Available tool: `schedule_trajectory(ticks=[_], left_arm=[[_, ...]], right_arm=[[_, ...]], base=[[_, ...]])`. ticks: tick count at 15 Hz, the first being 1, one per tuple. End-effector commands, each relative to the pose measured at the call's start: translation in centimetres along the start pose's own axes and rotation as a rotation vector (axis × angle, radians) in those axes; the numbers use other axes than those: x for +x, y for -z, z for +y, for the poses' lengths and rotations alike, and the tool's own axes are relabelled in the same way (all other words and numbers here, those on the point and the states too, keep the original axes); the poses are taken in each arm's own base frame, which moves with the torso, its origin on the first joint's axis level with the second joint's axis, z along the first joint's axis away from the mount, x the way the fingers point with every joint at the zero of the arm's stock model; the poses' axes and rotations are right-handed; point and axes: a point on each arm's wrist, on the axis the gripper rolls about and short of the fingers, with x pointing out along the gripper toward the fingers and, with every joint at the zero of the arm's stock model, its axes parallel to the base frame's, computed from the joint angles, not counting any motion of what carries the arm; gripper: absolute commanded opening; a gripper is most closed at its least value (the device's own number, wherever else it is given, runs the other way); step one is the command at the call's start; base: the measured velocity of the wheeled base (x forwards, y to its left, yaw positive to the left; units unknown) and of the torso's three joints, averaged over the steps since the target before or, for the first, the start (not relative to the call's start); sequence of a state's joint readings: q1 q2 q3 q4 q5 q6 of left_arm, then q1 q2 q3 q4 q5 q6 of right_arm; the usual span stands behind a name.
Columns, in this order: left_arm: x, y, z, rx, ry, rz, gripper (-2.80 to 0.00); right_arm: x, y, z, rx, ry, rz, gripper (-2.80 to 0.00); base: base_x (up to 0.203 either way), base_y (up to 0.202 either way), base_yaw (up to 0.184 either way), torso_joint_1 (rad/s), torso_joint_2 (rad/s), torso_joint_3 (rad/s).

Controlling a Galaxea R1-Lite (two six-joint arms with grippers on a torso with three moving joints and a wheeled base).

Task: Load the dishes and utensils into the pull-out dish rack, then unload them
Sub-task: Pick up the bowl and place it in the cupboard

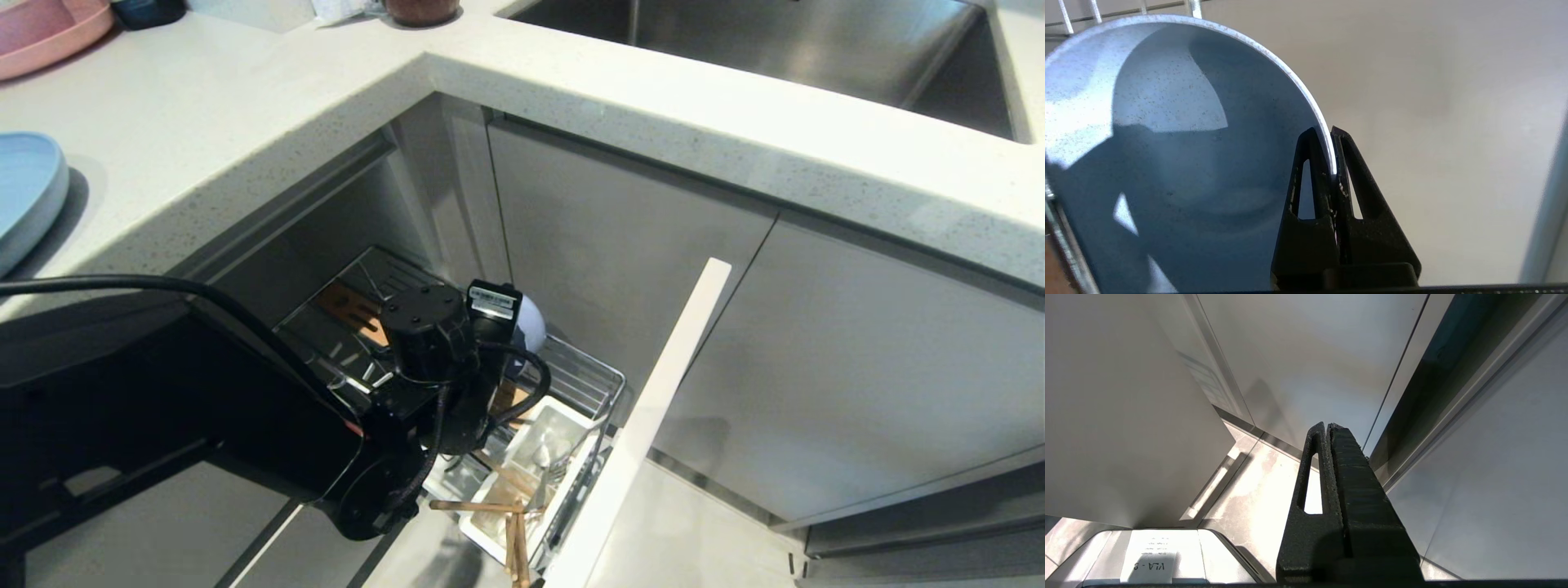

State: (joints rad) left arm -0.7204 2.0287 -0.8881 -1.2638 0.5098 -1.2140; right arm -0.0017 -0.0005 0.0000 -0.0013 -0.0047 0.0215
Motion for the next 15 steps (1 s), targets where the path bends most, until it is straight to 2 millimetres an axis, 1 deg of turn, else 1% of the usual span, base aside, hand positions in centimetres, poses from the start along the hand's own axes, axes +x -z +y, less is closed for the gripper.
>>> schedule_trajectory(ticks=[1,3,4,7,11,15], left_arm=[[0.13,0.12,0.25,-0.007,-0.002,-0.003,-2.8],[0.11,0.1,0.22,-0.006,-0.003,-0.003,-2.8],[0.09,0.15,0.21,-0.006,-0.003,-0.001,0.0],[0.01,0.19,0.09,-0.003,-0.003,-0.002,0.0],[-0.36,-0.15,-0.75,0.027,-0.023,-0.01,0.0],[-0.57,0.36,-0.44,0.045,-0.052,0.012,0.0]], right_arm=[[-0.01,0.05,0.0,0.0,0.0,-0.002,-2.8],[-0.02,0.05,0.0,0.0,0.0,-0.003,-2.8],[-0.02,0.05,0.0,0.001,0.0,-0.002,-2.8],[-0.02,0.05,0.0,0.001,0.0,-0.003,-2.8],[-0.02,0.05,0.0,0.0,0.0,-0.003,-2.8],[-0.02,0.05,0.0,0.0,0.0,-0.002,-2.8]], base=[[0.0,0.0,0.0,0.0,0.0,0.0],[0.0,0.0,0.0,0.0,0.0,0.0],[0.0,0.0,0.0,0.0,0.0,0.0],[0.0,0.0,0.0,0.0,0.0,0.0],[0.0,0.0,0.0,0.0,0.0,0.0],[0.0,0.0,0.0,0.0,0.0,0.0]])
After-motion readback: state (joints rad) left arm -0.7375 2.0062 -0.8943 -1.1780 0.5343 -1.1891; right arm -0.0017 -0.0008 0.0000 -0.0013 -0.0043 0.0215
